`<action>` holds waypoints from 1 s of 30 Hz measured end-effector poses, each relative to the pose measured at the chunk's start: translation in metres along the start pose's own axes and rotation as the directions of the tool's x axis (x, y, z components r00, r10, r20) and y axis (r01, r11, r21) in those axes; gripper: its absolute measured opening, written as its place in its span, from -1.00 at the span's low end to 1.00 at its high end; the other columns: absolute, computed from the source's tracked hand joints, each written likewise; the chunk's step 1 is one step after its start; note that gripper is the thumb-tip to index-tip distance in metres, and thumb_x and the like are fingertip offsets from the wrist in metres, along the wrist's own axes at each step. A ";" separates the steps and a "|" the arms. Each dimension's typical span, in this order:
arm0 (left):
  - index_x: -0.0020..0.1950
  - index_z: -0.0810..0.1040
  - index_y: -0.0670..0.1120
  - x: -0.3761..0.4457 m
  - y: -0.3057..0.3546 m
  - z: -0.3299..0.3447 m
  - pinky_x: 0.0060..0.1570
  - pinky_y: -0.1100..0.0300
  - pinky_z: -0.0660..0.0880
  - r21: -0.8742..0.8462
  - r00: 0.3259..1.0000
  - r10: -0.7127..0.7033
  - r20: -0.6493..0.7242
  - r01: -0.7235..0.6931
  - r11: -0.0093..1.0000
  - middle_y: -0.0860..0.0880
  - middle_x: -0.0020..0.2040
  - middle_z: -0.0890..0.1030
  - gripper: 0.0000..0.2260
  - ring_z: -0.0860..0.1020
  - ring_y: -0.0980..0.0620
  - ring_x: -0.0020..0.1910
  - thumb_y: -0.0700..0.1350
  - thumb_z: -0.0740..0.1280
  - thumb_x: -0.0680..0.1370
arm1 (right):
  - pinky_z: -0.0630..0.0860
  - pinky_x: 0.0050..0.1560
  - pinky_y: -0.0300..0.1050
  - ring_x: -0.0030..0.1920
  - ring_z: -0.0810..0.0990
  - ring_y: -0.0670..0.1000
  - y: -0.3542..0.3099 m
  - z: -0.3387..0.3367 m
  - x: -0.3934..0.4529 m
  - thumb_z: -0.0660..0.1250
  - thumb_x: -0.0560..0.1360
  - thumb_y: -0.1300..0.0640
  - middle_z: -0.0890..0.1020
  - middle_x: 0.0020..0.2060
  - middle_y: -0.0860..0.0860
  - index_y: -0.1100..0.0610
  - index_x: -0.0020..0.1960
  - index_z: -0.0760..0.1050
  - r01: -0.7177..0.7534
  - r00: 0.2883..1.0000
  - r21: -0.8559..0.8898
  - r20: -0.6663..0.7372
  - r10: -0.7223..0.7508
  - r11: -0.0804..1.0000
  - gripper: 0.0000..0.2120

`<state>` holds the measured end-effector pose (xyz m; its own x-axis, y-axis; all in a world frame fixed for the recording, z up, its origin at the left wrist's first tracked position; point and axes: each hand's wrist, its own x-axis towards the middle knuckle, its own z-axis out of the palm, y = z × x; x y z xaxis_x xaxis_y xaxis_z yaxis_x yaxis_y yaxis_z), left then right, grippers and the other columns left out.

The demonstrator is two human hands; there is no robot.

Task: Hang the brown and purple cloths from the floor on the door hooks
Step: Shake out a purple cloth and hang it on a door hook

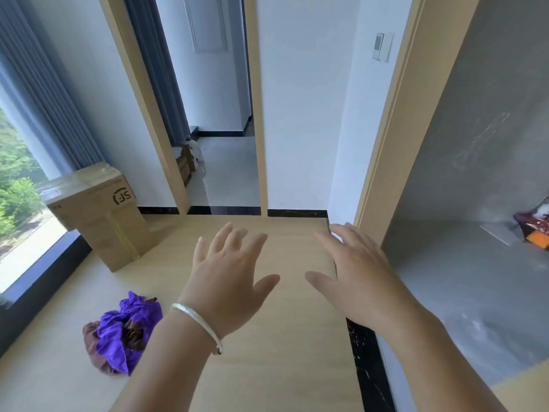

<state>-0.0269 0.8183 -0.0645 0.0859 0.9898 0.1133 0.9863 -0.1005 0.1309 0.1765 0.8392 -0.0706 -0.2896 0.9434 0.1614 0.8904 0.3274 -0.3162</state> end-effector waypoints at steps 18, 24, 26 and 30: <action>0.52 0.02 0.15 0.297 -0.061 0.037 0.50 -0.13 -0.06 -0.033 1.000 0.016 -0.007 -0.016 0.999 0.06 0.50 0.14 -0.40 -0.08 0.03 0.54 0.31 0.09 0.54 | -0.02 0.50 -0.05 0.53 -0.06 -0.05 0.076 0.040 0.294 0.21 0.53 -0.19 0.16 0.49 -0.10 -0.13 0.50 0.13 0.016 0.999 0.012 0.050 -0.016 1.000 -0.42; 0.51 0.03 0.15 0.406 -0.124 0.034 0.50 -0.11 -0.07 -0.085 0.999 0.033 -0.032 -0.035 0.996 0.05 0.50 0.15 -0.43 -0.09 0.02 0.54 0.30 0.09 0.55 | -0.06 0.48 -0.11 0.51 -0.10 -0.12 0.070 0.047 0.411 0.20 0.54 -0.19 0.12 0.51 -0.12 -0.15 0.50 0.12 -0.005 0.999 -0.026 0.051 0.006 1.000 -0.43; 0.51 0.03 0.15 0.438 -0.144 0.032 0.50 -0.11 -0.07 -0.093 0.999 0.034 -0.031 -0.037 0.995 0.04 0.50 0.14 -0.42 -0.08 0.02 0.54 0.29 0.09 0.55 | -0.03 0.49 -0.09 0.52 -0.09 -0.11 0.064 0.052 0.447 0.20 0.54 -0.19 0.13 0.51 -0.11 -0.14 0.50 0.13 -0.004 0.999 -0.028 0.045 0.006 1.000 -0.43; 0.51 0.03 0.16 0.478 -0.181 0.033 0.48 -0.11 -0.10 -0.122 1.000 0.009 -0.029 -0.012 0.993 0.03 0.52 0.11 -0.43 -0.10 0.02 0.54 0.28 0.10 0.56 | 0.00 0.48 -0.10 0.52 -0.09 -0.11 0.049 0.067 0.503 0.21 0.54 -0.18 0.13 0.50 -0.12 -0.15 0.50 0.14 0.010 0.997 -0.019 0.073 -0.009 1.000 -0.42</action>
<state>-0.1595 1.3129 -0.0661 0.0902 0.9856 0.1429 0.9607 -0.1240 0.2482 0.0507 1.3333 -0.0672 -0.3224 0.9418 0.0956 0.8938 0.3361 -0.2970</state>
